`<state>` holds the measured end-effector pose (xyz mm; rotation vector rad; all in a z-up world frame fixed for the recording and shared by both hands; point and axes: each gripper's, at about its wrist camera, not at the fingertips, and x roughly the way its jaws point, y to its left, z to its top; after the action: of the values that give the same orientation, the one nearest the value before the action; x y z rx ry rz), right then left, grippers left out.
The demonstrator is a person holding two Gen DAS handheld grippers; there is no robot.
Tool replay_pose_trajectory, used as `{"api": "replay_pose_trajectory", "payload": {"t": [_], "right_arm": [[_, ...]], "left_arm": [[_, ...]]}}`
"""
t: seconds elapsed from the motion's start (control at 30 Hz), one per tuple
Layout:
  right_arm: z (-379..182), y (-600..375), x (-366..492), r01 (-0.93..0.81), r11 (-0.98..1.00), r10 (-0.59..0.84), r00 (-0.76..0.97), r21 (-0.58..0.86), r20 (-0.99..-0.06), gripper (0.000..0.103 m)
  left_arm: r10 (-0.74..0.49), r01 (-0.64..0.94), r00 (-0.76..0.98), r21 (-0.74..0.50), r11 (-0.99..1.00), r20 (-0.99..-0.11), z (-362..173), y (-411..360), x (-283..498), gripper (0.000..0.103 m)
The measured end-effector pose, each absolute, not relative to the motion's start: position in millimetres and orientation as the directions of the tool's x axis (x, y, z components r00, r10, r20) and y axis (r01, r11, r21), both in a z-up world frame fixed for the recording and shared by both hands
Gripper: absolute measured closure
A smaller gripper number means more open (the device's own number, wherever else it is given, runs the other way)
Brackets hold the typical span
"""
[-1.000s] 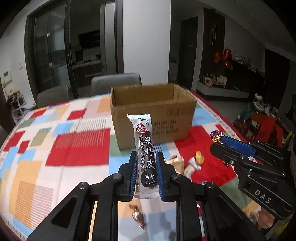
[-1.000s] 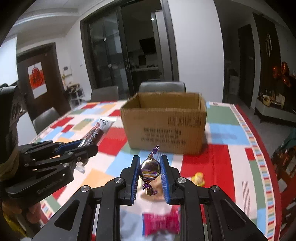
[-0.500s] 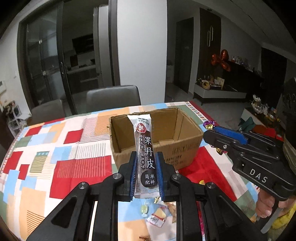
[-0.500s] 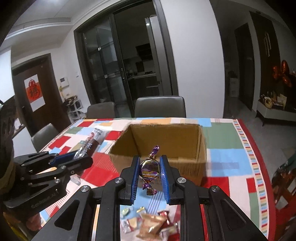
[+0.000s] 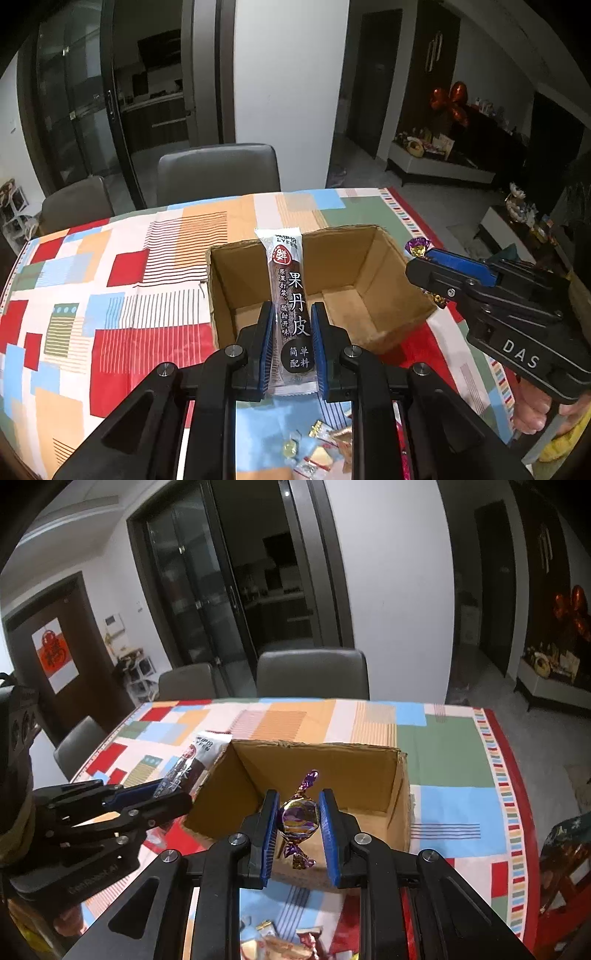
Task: Organize snacks
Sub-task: 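Carry the stick and purple candy into the cardboard box and open both grippers, then move both open grippers back toward the remaining snacks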
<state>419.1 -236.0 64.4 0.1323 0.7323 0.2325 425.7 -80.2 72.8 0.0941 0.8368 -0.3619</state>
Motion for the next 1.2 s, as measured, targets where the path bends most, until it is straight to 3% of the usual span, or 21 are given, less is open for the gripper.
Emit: {"api": "replay_pose_trajectory", "payload": {"t": [0.2,0.27,0.33,0.37,0.87,1.2], "right_arm": [[54.5,-239.7,443.4,-0.127,0.973,0.226,0.681,0.192,-0.696,0.080],[54.3,-240.5,446.8,-0.104,0.980,0.193,0.688,0.169,-0.700,0.076],[53.5,-241.3,448.1,-0.086,0.985,0.167,0.690,0.149,-0.704,0.059],[53.5,-242.5,447.4,-0.080,0.986,0.161,0.692,0.147,-0.704,0.057],[59.3,-232.1,387.0,-0.137,0.978,0.208,0.706,0.157,-0.677,0.057],[46.5,-229.4,338.2,-0.142,0.974,0.225,0.654,0.174,-0.722,0.057]], "left_arm": [[-0.262,0.332,0.594,-0.065,0.941,-0.761,65.5,-85.4,449.0,0.082],[-0.257,0.320,0.593,-0.070,0.945,-0.763,64.3,-84.3,453.1,0.074],[-0.249,0.312,0.603,-0.063,0.948,-0.758,65.0,-82.0,453.6,0.052],[-0.238,0.305,0.614,-0.052,0.951,-0.752,65.8,-80.7,451.0,0.049],[-0.182,0.251,0.683,-0.007,0.968,-0.707,83.2,-57.6,386.1,0.038],[-0.162,0.225,0.704,0.001,0.974,-0.691,83.8,-46.0,322.4,0.035]]}}
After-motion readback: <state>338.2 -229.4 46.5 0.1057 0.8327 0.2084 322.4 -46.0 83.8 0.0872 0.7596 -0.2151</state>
